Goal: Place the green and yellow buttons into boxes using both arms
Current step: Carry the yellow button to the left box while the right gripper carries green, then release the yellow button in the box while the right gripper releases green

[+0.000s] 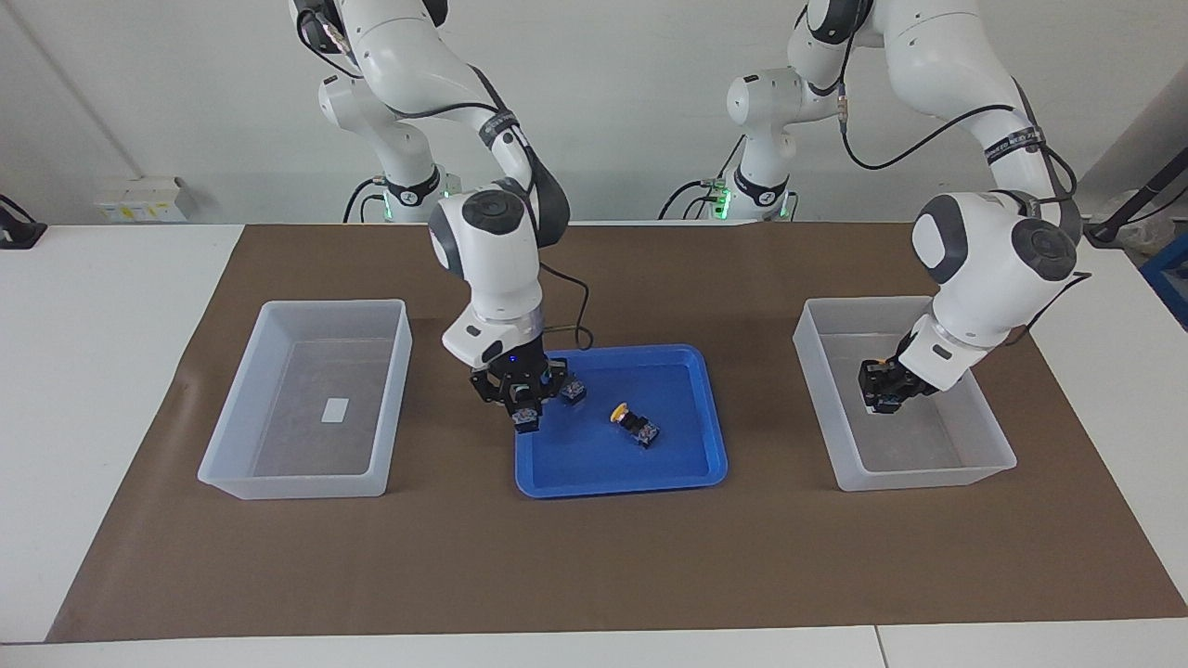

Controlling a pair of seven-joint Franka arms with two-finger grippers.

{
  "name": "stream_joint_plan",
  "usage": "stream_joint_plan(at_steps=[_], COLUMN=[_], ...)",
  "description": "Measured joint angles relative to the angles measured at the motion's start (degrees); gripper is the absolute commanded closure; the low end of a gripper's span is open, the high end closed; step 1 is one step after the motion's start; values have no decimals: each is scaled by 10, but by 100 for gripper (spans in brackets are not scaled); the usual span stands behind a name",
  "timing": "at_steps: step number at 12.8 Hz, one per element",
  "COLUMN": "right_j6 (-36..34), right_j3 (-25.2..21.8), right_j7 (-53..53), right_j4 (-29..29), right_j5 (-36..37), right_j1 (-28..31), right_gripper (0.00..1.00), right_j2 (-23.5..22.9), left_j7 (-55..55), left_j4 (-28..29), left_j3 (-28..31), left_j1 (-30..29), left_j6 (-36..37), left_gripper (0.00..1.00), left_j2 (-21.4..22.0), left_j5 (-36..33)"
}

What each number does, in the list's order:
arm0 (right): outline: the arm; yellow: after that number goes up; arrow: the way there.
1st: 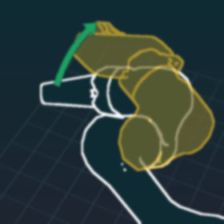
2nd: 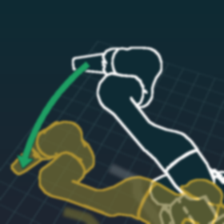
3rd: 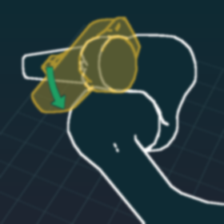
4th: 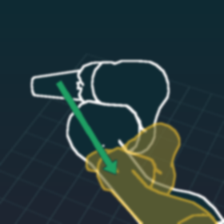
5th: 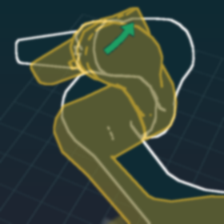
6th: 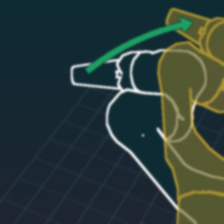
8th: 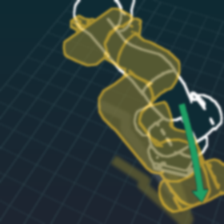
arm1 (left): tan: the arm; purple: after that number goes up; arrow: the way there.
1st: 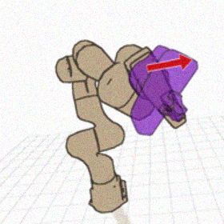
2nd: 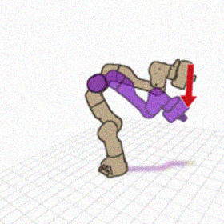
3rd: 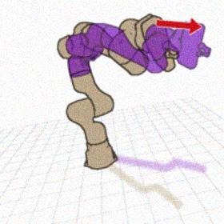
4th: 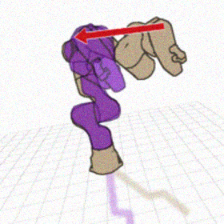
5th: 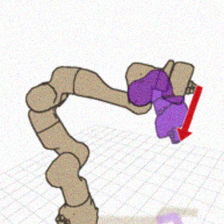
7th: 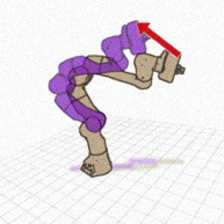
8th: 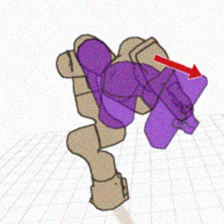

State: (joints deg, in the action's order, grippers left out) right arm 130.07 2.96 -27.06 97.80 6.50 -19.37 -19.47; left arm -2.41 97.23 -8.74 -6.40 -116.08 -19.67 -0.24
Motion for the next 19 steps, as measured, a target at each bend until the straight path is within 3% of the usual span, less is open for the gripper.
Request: stream_joint_plan(at_steps=[7, 11, 15, 19], right_j6=[-67, -70, -50, 46], right_j3=[0, -1, -1, -2], right_j7=[40, 122, 208, 259], right_j4=[40, 87, 141, 200], right_j5=[0, -10, -19, -21], right_j1=[102, 157, 225, 262], right_gripper=[100, 100, 100, 100], right_j2=[101, 117, 119, 104], left_j7=[-22, -24, -25, -26], left_j4=[96, 117, 88, -26], left_j3=[7, 6, 4, -1], left_j1=[-36, -37, -37, -28], left_j6=[-126, -146, -114, 25], left_gripper=[100, 46, 30, 31], left_j2=[0, 0, 2, 9], left_j5=[0, 0, 0, 0])
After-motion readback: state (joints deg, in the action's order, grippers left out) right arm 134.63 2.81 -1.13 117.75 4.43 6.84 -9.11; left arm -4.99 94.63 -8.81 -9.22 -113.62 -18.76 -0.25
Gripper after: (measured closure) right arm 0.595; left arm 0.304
